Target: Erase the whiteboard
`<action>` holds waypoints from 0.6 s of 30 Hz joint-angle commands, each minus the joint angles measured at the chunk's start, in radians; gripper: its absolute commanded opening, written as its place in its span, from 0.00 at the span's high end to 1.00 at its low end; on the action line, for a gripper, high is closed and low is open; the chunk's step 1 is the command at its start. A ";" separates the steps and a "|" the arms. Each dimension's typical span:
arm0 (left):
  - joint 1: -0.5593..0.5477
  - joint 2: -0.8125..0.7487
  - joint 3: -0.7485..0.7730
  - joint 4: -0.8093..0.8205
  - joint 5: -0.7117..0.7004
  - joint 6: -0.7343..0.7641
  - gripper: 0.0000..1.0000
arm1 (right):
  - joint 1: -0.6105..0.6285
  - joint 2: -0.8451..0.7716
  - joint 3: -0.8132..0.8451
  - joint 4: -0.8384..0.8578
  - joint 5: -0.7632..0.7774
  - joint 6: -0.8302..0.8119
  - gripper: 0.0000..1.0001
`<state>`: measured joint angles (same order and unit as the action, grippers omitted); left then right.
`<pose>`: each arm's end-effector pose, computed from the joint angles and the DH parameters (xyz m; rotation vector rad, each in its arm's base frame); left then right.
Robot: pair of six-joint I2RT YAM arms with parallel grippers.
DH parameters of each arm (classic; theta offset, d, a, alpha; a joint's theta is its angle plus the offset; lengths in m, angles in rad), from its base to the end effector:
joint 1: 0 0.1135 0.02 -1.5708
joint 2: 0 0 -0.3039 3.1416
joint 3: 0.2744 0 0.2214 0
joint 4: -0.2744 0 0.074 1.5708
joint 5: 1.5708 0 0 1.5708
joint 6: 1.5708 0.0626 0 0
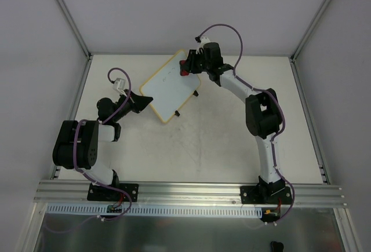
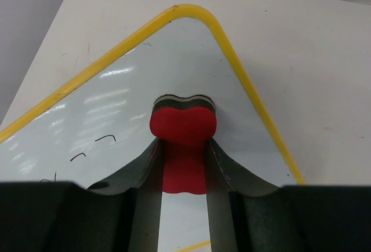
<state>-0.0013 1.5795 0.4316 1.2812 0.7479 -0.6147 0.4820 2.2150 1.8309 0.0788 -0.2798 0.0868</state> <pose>0.2836 -0.0429 0.2636 0.1790 1.5504 -1.0260 0.4798 0.2705 0.2919 -0.5671 1.8301 0.6497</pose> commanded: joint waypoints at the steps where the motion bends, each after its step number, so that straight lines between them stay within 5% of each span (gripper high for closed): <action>1: -0.028 0.005 0.035 0.227 0.107 0.001 1.00 | 0.023 0.011 0.047 0.039 -0.061 -0.032 1.00; 18: -0.034 0.017 0.052 0.219 0.113 0.000 1.00 | 0.266 -0.130 -0.145 0.033 -0.039 -0.193 1.00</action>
<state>-0.0010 1.5993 0.4473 1.2808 0.7490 -0.6334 0.6533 2.1235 1.7184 0.1165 -0.2661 -0.0612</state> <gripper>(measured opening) 0.041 0.333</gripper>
